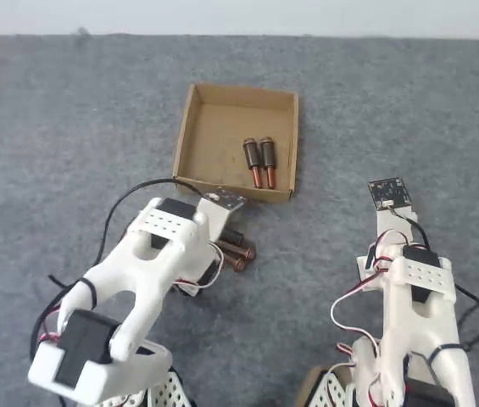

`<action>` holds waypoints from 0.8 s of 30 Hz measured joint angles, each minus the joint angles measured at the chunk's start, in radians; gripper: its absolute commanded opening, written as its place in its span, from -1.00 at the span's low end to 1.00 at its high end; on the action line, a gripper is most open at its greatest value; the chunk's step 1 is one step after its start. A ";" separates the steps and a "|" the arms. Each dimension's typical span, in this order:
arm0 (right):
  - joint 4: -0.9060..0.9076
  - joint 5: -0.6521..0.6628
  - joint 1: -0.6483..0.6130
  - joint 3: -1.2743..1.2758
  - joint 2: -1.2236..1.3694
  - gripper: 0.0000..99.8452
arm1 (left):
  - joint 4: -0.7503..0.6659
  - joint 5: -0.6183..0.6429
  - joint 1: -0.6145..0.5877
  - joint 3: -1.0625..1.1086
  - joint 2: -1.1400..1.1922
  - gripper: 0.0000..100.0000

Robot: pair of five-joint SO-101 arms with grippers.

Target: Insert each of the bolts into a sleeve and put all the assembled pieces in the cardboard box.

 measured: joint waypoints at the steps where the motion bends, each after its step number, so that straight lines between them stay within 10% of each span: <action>1: 0.000 0.000 0.000 0.000 0.000 -0.99 | 0.000 0.000 -0.017 0.000 0.000 -0.98; 17: 0.000 0.000 0.000 0.000 0.000 -0.99 | -0.150 0.009 -0.189 0.006 0.000 -0.97; 24: 0.000 0.000 0.000 0.000 0.000 -0.99 | -0.298 0.229 -0.192 0.008 0.000 -0.97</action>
